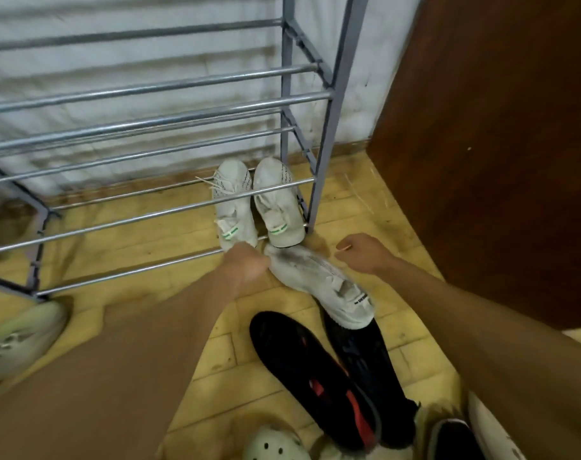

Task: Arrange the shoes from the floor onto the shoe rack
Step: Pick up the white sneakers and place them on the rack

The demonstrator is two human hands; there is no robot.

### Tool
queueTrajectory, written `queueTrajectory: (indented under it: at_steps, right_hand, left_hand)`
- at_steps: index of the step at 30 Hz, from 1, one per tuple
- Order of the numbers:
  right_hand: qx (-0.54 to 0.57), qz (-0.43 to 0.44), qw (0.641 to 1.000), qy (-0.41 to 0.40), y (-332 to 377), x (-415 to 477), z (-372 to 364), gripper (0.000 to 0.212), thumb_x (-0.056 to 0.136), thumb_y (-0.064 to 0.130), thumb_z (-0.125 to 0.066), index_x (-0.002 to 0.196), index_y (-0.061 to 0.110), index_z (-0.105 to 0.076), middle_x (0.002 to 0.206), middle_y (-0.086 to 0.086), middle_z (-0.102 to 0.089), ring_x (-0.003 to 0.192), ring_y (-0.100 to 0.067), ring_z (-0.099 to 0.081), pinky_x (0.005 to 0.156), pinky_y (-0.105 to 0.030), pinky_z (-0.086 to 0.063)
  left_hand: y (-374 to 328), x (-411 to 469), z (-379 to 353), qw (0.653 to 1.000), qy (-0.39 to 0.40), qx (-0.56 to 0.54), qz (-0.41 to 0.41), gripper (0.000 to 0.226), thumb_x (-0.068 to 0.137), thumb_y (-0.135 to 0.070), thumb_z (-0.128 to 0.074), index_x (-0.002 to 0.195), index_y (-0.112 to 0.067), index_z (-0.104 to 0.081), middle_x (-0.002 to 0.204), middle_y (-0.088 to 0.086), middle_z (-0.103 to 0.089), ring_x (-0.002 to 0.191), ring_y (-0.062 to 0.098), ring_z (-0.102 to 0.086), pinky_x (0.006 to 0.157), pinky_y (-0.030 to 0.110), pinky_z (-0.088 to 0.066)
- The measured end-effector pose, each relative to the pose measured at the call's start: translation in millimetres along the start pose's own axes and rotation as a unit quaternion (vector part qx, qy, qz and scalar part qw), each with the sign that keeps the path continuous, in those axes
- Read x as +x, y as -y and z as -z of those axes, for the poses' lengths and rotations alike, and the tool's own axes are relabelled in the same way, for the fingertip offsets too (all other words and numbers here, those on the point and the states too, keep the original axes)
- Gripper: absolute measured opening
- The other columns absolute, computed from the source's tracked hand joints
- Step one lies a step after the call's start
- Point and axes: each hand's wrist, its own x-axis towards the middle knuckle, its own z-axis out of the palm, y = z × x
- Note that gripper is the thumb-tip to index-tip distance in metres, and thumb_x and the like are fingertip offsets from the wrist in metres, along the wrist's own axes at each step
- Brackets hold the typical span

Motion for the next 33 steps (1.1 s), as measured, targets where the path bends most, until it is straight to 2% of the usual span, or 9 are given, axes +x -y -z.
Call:
queueTrajectory:
  at_steps: [5, 11, 14, 16, 20, 22, 25, 29, 33]
  right_hand:
    - [-0.1, -0.017, 0.993, 0.064, -42.8, -52.0, 7.4, 0.05, 0.095, 0.031, -0.053, 0.14, 0.009, -0.047, 0.147, -0.011, -0.046, 0.132, -0.027, -0.045, 0.104, -0.033, -0.04]
    - [-0.113, -0.034, 0.991, 0.069, -67.4, -71.3, -8.6, 0.053, 0.096, 0.033, -0.05, 0.137, -0.001, -0.044, 0.141, -0.019, -0.047, 0.126, -0.034, -0.048, 0.105, -0.043, -0.041]
    - [-0.053, -0.045, 0.996, 0.053, -63.9, -60.8, -23.9, 0.053, 0.094, 0.035, -0.053, 0.137, 0.005, -0.042, 0.136, -0.014, -0.049, 0.118, -0.03, -0.052, 0.092, -0.037, -0.045]
    - [0.026, -0.075, 0.997, 0.023, -60.8, -47.6, -36.0, 0.05, 0.091, 0.033, -0.058, 0.129, 0.004, -0.044, 0.125, -0.016, -0.053, 0.1, -0.027, -0.053, 0.074, -0.033, -0.045]
    - [0.094, -0.129, 0.987, -0.005, -56.7, -27.5, -53.7, 0.092, 0.08, 0.029, -0.073, 0.146, 0.001, -0.014, 0.136, -0.019, -0.047, 0.117, -0.034, -0.053, 0.078, -0.036, -0.045]
    - [0.069, -0.142, 0.987, 0.018, -56.7, -22.0, -56.3, 0.089, 0.078, 0.027, -0.075, 0.145, 0.002, -0.021, 0.132, -0.019, -0.05, 0.109, -0.035, -0.057, 0.075, -0.039, -0.053]
    - [0.113, -0.168, 0.969, 0.14, -56.9, -23.8, -48.2, 0.056, 0.081, 0.019, -0.072, 0.128, -0.002, -0.052, 0.114, -0.015, -0.057, 0.092, -0.029, -0.058, 0.08, -0.041, -0.059]
    - [0.103, -0.188, 0.954, 0.208, -58.7, -40.6, -26.7, 0.042, 0.08, 0.012, -0.074, 0.118, 0.0, -0.06, 0.127, -0.015, -0.055, 0.098, -0.036, -0.063, 0.079, -0.045, -0.06]
    - [0.065, -0.149, 0.964, 0.208, -61.2, -72.1, 3.1, 0.037, 0.078, 0.008, -0.077, 0.112, 0.001, -0.063, 0.138, -0.014, -0.052, 0.099, -0.036, -0.065, 0.072, -0.043, -0.061]
  left_hand:
    - [-8.4, -55.9, -16.8, 0.987, 0.102, 0.097, -0.073, 0.003, 0.087, -0.017, -0.054, 0.089, -0.019, -0.053, 0.088, 0.002, -0.046, 0.082, 0.017, -0.044, 0.068, 0.03, -0.035]
    - [-1.3, -79.1, -18.9, 0.967, 0.138, 0.184, -0.113, 0.021, 0.089, -0.029, -0.059, 0.107, -0.021, -0.065, 0.115, -0.004, -0.058, 0.11, 0.015, -0.054, 0.093, 0.028, -0.046]
    - [6.1, -78.8, -21.1, 0.96, 0.153, 0.206, -0.116, 0.024, 0.089, -0.024, -0.058, 0.11, -0.017, -0.066, 0.111, -0.004, -0.057, 0.104, 0.012, -0.053, 0.078, 0.022, -0.044]
    - [9.6, -77.2, -20.6, 0.955, 0.166, 0.218, -0.114, 0.023, 0.089, -0.022, -0.059, 0.11, -0.016, -0.065, 0.106, -0.006, -0.056, 0.1, 0.012, -0.052, 0.077, 0.021, -0.042]
    - [13.1, -69.2, -19.0, 0.951, 0.185, 0.221, -0.115, 0.005, 0.089, -0.018, -0.057, 0.091, -0.015, -0.06, 0.094, 0.001, -0.052, 0.088, 0.015, -0.05, 0.08, 0.027, -0.04]
    - [15.3, -67.1, -18.7, 0.951, 0.192, 0.215, -0.115, 0.002, 0.089, -0.018, -0.057, 0.09, -0.018, -0.056, 0.094, 0.002, -0.052, 0.088, 0.015, -0.05, 0.081, 0.026, -0.04]
    - [18.0, -67.9, -14.7, 0.953, 0.19, 0.214, -0.101, 0.016, 0.088, -0.022, -0.06, 0.103, -0.017, -0.065, 0.101, -0.003, -0.058, 0.099, 0.014, -0.056, 0.089, 0.026, -0.045]
    - [16.8, -83.0, -7.4, 0.947, 0.212, 0.227, -0.081, 0.008, 0.089, -0.021, -0.056, 0.095, -0.017, -0.059, 0.09, 0.004, -0.055, 0.082, 0.017, -0.051, 0.07, 0.027, -0.042]
    - [9.9, -113.9, -0.5, 0.944, 0.21, 0.245, -0.068, 0.03, 0.092, -0.027, -0.055, 0.116, -0.012, -0.062, 0.111, 0.008, -0.062, 0.105, 0.021, -0.062, 0.085, 0.032, -0.05]
